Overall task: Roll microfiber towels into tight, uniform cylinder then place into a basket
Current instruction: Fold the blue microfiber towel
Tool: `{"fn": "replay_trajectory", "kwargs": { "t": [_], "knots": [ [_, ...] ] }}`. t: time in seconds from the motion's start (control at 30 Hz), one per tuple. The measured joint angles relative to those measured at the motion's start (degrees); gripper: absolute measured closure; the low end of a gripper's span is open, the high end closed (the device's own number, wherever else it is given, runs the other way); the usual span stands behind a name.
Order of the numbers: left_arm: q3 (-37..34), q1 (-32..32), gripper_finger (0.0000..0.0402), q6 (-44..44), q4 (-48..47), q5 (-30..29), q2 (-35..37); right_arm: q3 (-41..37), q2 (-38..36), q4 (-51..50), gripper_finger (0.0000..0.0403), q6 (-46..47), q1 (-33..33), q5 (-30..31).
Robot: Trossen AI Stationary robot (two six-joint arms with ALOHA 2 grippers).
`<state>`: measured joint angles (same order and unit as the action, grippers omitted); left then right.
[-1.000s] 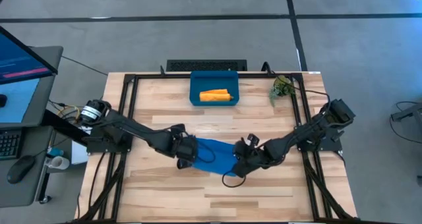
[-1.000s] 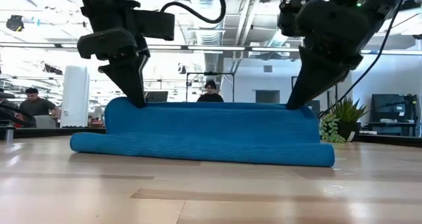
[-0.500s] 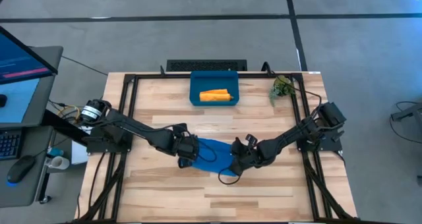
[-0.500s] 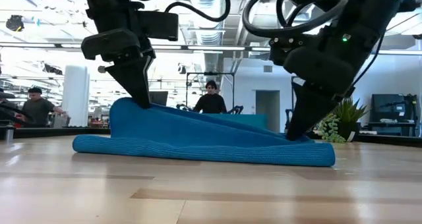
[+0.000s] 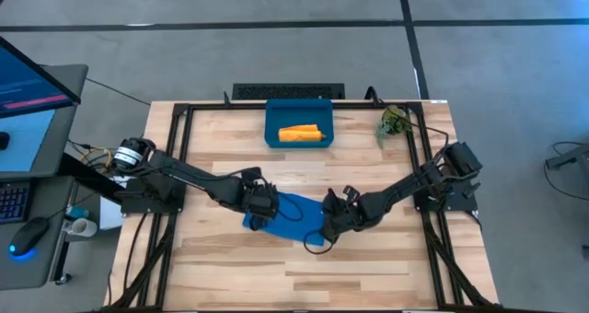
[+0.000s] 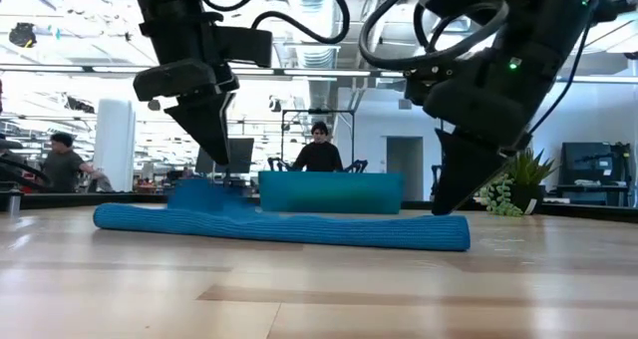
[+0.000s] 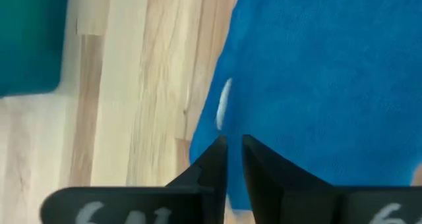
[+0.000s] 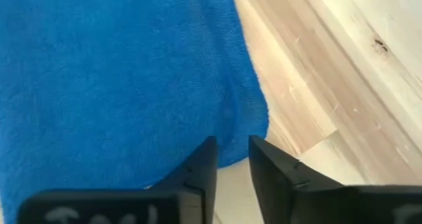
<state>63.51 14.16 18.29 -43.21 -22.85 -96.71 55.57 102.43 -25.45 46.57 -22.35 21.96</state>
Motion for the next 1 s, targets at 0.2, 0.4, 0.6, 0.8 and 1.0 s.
{"fn": "replay_trajectory", "kwargs": {
  "t": [0.2,0.4,0.6,0.8,1.0],
  "knots": [
    [0.0,-1.3,0.033,-1.4,0.4,-0.5,0.0,0.0,-0.5,-0.4,0.0259,0.0,1.6,-1.2],
    [0.0,-2.6,0.0305,-0.9,0.5,2.0,0.0,0.2,-3.7,-5.2,0.025,-1.7,2.6,-0.6],
    [0.1,-2.3,0.0307,0.4,4.3,8.1,-0.3,0.0,-7.8,-4.6,0.0268,-11.2,2.9,1.6],
    [0.1,-1.5,0.0316,2.3,6.1,9.1,-4.6,0.0,-4.5,5.1,0.0294,-20.8,3.7,-5.7],
    [0.0,-1.5,0.0321,2.0,7.2,10.4,-9.3,0.0,0.2,8.9,0.0308,-22.1,5.0,-8.6]
  ]
}}
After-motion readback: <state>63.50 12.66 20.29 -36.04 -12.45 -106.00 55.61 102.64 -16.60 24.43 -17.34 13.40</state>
